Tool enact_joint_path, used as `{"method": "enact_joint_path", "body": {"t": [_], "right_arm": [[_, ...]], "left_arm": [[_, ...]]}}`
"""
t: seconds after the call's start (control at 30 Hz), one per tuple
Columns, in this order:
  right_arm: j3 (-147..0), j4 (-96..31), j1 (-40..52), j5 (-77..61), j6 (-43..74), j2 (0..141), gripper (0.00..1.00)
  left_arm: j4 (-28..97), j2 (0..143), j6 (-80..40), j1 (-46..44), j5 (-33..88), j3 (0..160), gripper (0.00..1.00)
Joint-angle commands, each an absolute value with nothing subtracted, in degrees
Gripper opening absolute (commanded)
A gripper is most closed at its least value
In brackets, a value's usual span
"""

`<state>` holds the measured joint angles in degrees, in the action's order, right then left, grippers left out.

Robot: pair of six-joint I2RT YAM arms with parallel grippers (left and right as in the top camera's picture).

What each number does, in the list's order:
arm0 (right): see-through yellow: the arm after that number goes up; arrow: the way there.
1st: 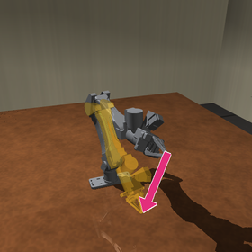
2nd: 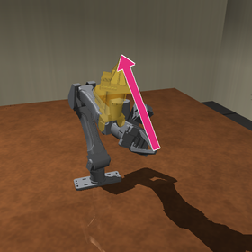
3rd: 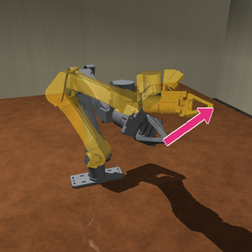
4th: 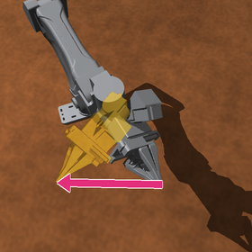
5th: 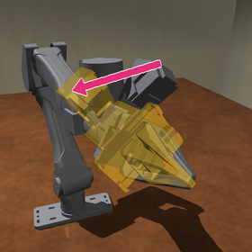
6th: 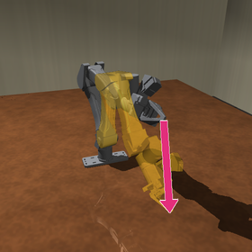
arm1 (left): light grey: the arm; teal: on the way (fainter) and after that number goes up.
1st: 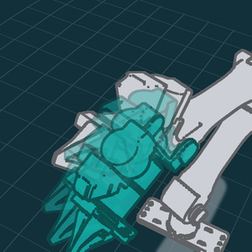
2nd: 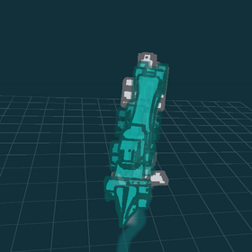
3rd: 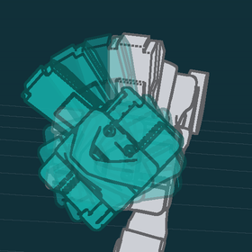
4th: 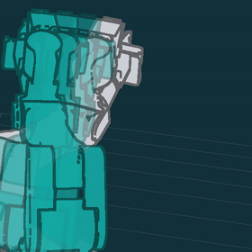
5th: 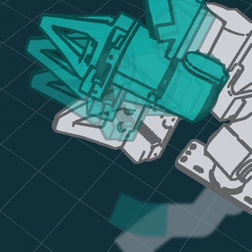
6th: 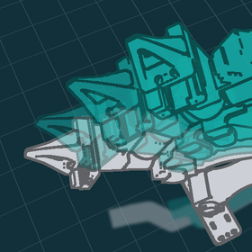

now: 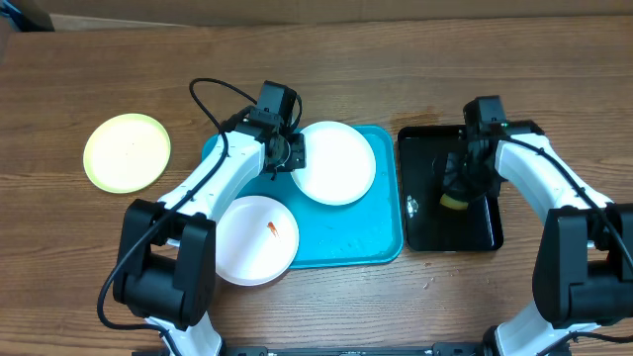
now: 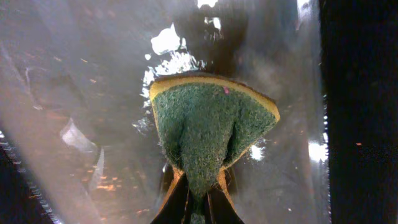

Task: Clean dirty plates on tray and stack at the side
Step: 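Return sponge to black tray and release it with right gripper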

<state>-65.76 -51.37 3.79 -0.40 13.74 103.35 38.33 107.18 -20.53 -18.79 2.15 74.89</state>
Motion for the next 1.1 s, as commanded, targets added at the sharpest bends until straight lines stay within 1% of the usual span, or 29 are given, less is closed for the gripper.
{"method": "enact_joint_path", "body": {"t": [0.0, 0.07, 0.17, 0.27, 0.3, 0.33, 0.37, 0.43, 0.5, 0.57, 0.63, 0.77, 0.93, 1.0, 1.07], "right_arm": [[-63.81, -49.84, 3.66, 0.58, 15.25, 102.65, 0.05], [-63.75, -49.54, 3.66, 0.56, 15.25, 102.65, 0.08], [-63.75, -49.54, 3.66, 0.56, 15.22, 102.65, 0.16], [-63.75, -49.58, 3.66, 0.56, 15.25, 102.65, 0.21], [-63.75, -49.67, 3.66, 0.56, 15.25, 102.65, 0.28], [-63.75, -49.78, 3.66, 0.56, 15.25, 102.65, 0.38], [-63.75, -49.89, 3.66, 0.56, 15.22, 102.65, 0.42], [-63.75, -49.95, 3.66, 0.56, 15.25, 102.65, 0.57], [-63.75, -49.74, 3.66, 0.56, 15.22, 102.65, 0.67], [-63.77, -49.34, 3.66, 0.56, 15.03, 102.65, 0.71], [-64.64, -49.74, 3.51, 0.21, 15.0, 102.63, 0.71], [-70.41, -55.02, 2.39, -3.57, 14.52, 101.97, 0.71], [-76.12, -58.59, 0.8, -4.21, 14.2, 100.12, 0.75], [-78.04, -59.79, -0.56, -4.19, 14.2, 99.85, 0.85], [-78.87, -60.07, -2.74, -4.16, 14.24, 99.88, 0.91]], "left_arm": [[40.71, 105.19, -19.68, -19.2, -3.11, 78.28, 0.04], [41.98, 105.01, -19.68, -19.2, -5.48, 79.66, 0.04], [42.74, 104.97, -19.18, -19.2, -7.53, 81.43, 0.04], [43.46, 104.97, -18.94, -19.22, -9.65, 83.18, 0.04], [43.77, 104.97, -18.81, -19.22, -9.54, 83.83, 0.04], [44.23, 104.97, -18.83, -19.25, -9.37, 84.4, 0.04], [44.84, 104.97, -18.83, -19.27, -9.34, 85.03, 0.04], [45.82, 104.97, -18.83, -19.53, -9.39, 86.3, 0.04], [46.52, 104.97, -18.83, -19.81, -9.39, 87.46, 0.04], [46.98, 104.97, -18.81, -20.01, -9.37, 88.51, 0.04], [47.55, 104.97, -18.83, -20.27, -8.95, 89.41, 0.04], [48.69, 104.97, -18.83, -20.69, -8.95, 90.65, 0.04], [48.84, 104.97, -18.85, -20.71, -8.8, 91.46, 0.04], [48.77, 104.97, -18.87, -20.71, -7.64, 91.79, 0.04], [48.38, 104.97, -18.87, -20.75, -5.78, 92.01, 0.04]]}}
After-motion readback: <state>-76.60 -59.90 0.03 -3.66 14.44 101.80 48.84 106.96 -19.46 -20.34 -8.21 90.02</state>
